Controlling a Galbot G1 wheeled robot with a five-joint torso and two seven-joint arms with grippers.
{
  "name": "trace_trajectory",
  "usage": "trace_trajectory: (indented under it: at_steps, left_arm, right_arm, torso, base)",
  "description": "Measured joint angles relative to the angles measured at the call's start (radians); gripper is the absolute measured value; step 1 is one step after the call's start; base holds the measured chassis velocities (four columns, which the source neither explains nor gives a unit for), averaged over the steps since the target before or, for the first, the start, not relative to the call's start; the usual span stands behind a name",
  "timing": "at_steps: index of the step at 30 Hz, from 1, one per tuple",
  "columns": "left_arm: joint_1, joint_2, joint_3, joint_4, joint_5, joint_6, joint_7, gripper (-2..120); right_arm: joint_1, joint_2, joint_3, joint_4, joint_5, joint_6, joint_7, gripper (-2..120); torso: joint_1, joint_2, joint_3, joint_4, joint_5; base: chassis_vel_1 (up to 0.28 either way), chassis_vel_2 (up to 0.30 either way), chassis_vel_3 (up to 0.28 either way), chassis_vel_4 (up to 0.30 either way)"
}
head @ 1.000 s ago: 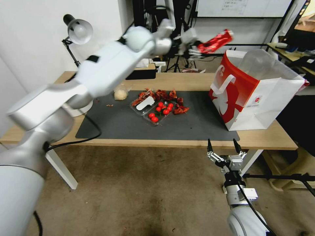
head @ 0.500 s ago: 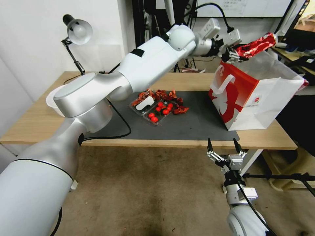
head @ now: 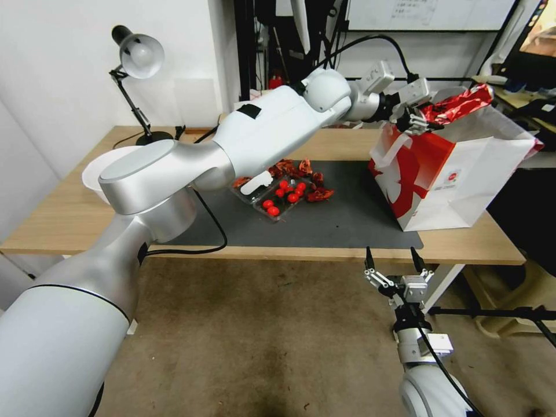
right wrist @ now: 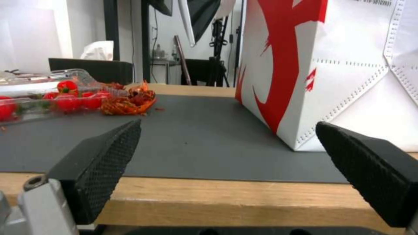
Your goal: Pick up the trash from the table and place it into the takeout bag.
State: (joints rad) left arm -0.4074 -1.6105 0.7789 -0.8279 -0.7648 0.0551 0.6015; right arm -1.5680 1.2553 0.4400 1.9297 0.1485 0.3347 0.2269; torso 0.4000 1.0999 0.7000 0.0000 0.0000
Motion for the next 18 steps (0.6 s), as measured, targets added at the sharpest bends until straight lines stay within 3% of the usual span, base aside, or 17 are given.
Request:
trace_trajectory:
  at_steps: [10,14,18]
  left_arm:
    - [-0.012,0.001,-0.001,-0.012,-0.033,0.0,-0.028,93]
    - [-0.012,0.001,-0.03,-0.009,-0.039,0.001,-0.039,99]
    - [0.0,0.024,-0.128,0.006,-0.043,0.011,-0.043,100]
  right_arm:
    - [-0.002,0.0,0.002,0.009,-0.001,0.0,0.0,100]
    - [-0.003,-0.001,0.004,0.01,-0.001,0.0,0.0,100]
    - [-0.007,-0.005,0.008,0.012,0.001,0.001,0.001,100]
  torso:
    - [0.0,0.0,0.0,0.0,0.0]
    - [0.0,0.0,0.0,-0.0001,0.0]
    - [0.0,0.0,0.0,-0.0004,0.0]
  base:
    - [0.0,0.0,0.0,0.0]
    - [0.0,0.0,0.0,0.0]
    - [0.0,0.0,0.0,0.0]
